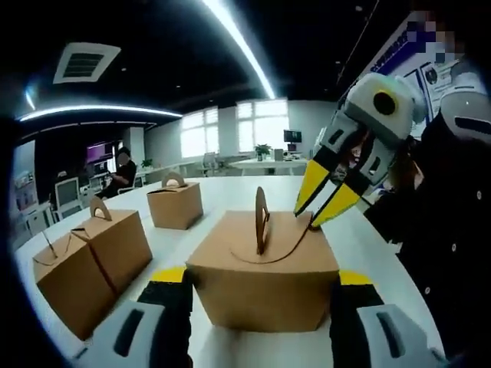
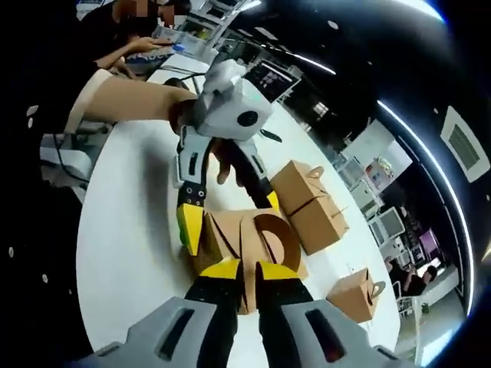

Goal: Pick up one paper box from the group, open the paper box, and remove the item inside

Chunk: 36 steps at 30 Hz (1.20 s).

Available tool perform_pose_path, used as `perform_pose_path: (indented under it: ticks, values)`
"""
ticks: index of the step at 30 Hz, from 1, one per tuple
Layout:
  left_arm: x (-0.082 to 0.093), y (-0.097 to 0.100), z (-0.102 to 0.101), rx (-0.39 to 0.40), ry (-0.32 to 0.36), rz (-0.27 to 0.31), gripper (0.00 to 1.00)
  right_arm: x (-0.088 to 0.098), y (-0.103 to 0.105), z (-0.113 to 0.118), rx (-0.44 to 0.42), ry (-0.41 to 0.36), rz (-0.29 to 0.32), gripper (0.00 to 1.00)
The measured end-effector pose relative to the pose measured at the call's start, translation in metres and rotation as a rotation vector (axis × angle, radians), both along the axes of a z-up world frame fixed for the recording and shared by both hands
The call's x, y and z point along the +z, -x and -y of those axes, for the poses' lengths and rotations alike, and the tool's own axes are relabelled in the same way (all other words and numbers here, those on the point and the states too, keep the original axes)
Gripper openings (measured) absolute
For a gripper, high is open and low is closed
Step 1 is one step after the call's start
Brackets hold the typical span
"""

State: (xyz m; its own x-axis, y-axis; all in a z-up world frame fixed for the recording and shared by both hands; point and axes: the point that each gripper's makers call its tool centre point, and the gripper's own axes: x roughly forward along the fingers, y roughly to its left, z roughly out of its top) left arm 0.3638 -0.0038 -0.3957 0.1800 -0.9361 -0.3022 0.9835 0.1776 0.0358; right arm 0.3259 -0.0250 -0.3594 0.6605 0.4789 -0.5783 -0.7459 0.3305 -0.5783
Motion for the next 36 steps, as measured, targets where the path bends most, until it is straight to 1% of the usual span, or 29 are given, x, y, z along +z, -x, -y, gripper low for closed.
perform_pose_path:
  ticks: [4, 13, 14, 16, 18, 24, 27, 29, 31, 33, 36]
  values:
    - [0.000, 0.000, 0.000, 0.005, -0.006, -0.002, 0.73, 0.003, 0.002, 0.001, -0.013, -0.002, 0.003, 0.04]
    - [0.002, 0.001, -0.001, 0.012, -0.011, -0.009, 0.73, 0.004, 0.003, 0.001, -0.024, -0.024, 0.014, 0.04]
    - [0.002, 0.001, -0.001, 0.014, -0.012, -0.009, 0.73, 0.002, 0.003, 0.001, -0.019, -0.015, 0.023, 0.04]
    - [0.002, 0.008, 0.004, 0.015, -0.015, -0.007, 0.73, 0.002, 0.000, 0.000, -0.008, 0.005, 0.063, 0.08]
    - [0.002, 0.010, 0.005, 0.013, -0.017, -0.002, 0.73, 0.003, -0.001, -0.002, 0.002, 0.014, 0.101, 0.10]
    - [0.004, 0.022, 0.014, 0.012, -0.024, 0.000, 0.73, 0.005, -0.001, -0.009, 0.008, 0.001, 0.113, 0.09]
    - [0.004, 0.024, 0.016, 0.013, -0.023, 0.001, 0.73, 0.005, -0.002, -0.013, 0.026, 0.012, 0.126, 0.08]
    - [0.004, 0.026, 0.017, 0.014, -0.022, -0.001, 0.73, 0.003, -0.001, -0.016, 0.025, 0.008, 0.113, 0.05]
    - [0.004, 0.027, 0.018, 0.017, -0.022, -0.002, 0.73, 0.003, -0.001, -0.016, 0.011, 0.001, 0.105, 0.05]
    - [0.004, 0.028, 0.019, 0.019, -0.022, -0.003, 0.73, 0.005, -0.001, -0.015, -0.027, -0.035, 0.076, 0.04]
    - [0.003, 0.027, 0.018, 0.020, -0.023, -0.004, 0.73, 0.008, 0.000, -0.015, -0.031, -0.043, 0.076, 0.04]
